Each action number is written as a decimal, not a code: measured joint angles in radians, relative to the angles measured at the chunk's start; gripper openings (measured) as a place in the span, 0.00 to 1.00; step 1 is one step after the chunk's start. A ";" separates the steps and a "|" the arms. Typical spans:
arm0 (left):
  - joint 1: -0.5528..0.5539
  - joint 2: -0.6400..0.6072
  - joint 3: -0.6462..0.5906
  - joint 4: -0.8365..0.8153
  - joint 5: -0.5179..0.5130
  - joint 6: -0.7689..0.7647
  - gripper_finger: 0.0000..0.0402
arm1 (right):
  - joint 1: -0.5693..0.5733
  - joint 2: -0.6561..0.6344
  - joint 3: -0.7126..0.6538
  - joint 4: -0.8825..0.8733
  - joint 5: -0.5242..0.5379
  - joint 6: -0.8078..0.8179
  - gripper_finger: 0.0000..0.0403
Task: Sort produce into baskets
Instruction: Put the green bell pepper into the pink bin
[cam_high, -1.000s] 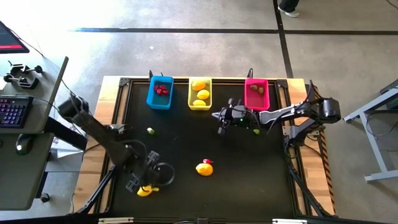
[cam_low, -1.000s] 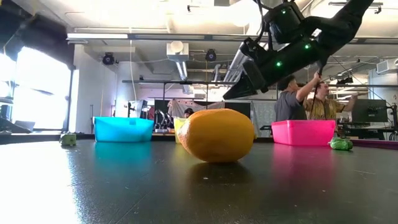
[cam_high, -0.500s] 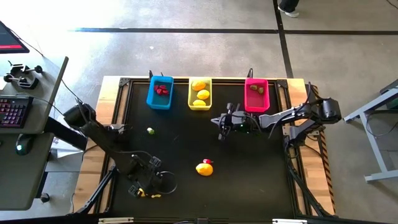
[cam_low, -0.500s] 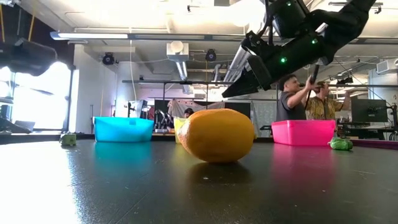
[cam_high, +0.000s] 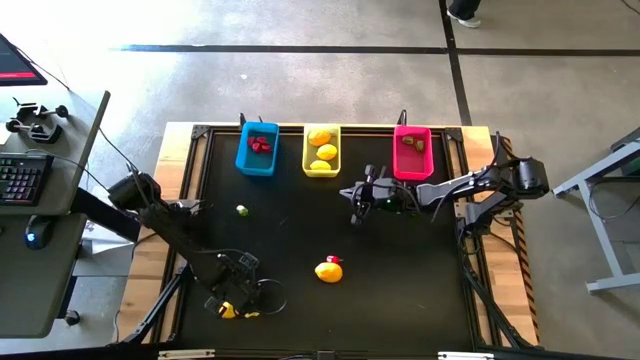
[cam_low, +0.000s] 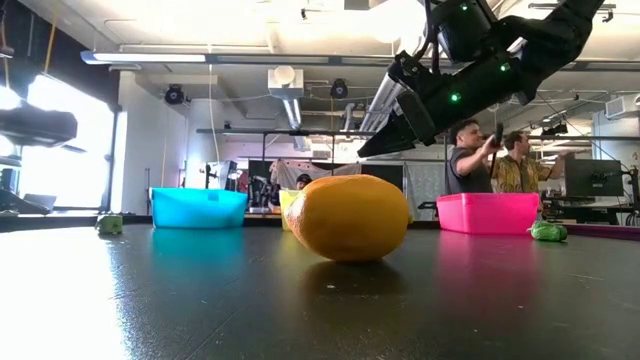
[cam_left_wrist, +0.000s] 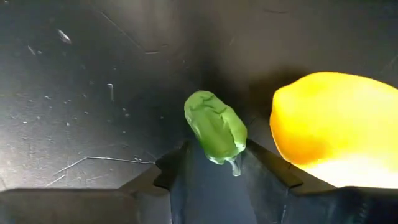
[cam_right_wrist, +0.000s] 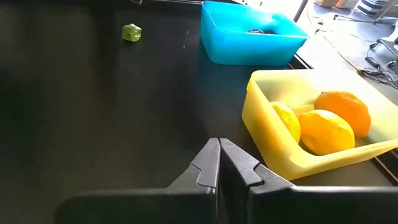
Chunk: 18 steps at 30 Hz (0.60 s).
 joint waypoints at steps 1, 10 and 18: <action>0.000 0.000 0.000 0.000 -0.003 0.000 0.28 | 0.000 0.000 0.000 0.000 0.000 0.000 0.00; 0.016 -0.001 0.000 0.000 -0.031 0.000 0.06 | 0.000 0.000 0.000 0.000 0.000 0.000 0.00; 0.069 -0.021 -0.001 -0.018 -0.084 0.028 0.01 | 0.000 0.000 0.000 0.000 -0.001 -0.001 0.00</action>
